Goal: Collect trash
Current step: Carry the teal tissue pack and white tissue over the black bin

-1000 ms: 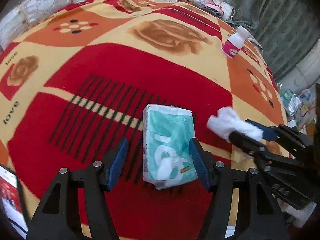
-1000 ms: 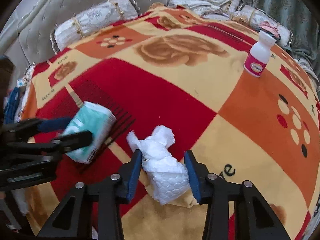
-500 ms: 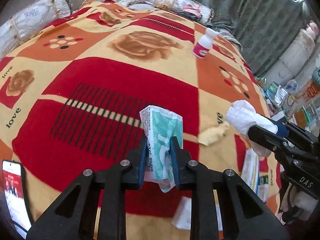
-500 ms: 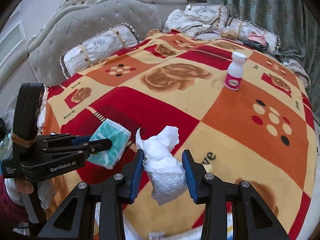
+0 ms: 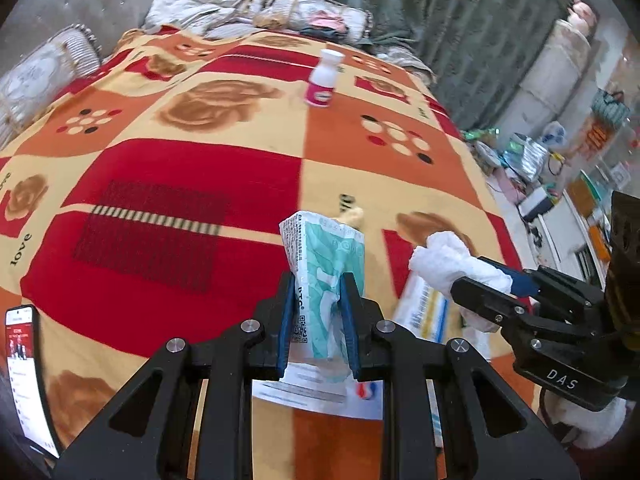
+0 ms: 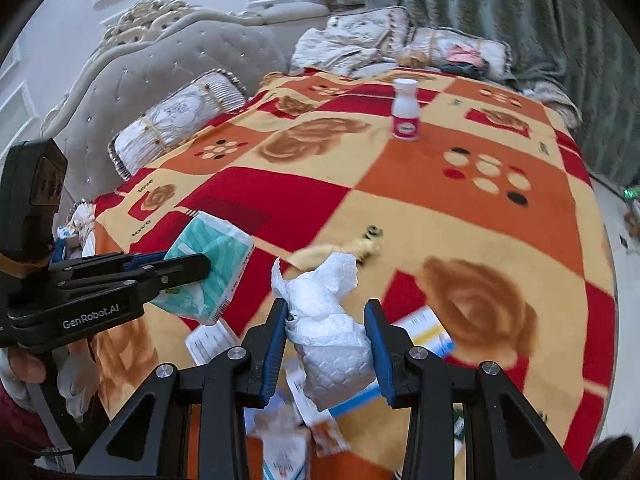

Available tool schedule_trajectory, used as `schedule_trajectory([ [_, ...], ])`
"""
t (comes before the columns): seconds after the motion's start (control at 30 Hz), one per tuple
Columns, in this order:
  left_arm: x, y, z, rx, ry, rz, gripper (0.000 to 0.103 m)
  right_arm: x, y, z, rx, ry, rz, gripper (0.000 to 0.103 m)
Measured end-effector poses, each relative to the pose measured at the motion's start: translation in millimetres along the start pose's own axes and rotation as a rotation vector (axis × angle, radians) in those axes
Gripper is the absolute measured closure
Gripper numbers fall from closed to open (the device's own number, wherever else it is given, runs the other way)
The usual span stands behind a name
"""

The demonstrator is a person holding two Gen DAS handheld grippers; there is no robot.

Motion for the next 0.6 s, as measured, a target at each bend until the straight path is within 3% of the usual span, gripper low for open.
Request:
schedule_trajectory([
  [0.6, 2, -20, 110, 0.136, -0.128, -0.025, 0.083, -78, -44, 64, 0.13, -0.115, 0.072, 0.066],
])
Point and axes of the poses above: each gripper's, at about its wrist camera, not at the fingertips, and x roughly the way its jaws point, z to its right, y to its top, the point moved 4 cm from there along x, roughly the way its jaws point, and after that the axes turned 6 degrees about z, right-handed, at the moved point
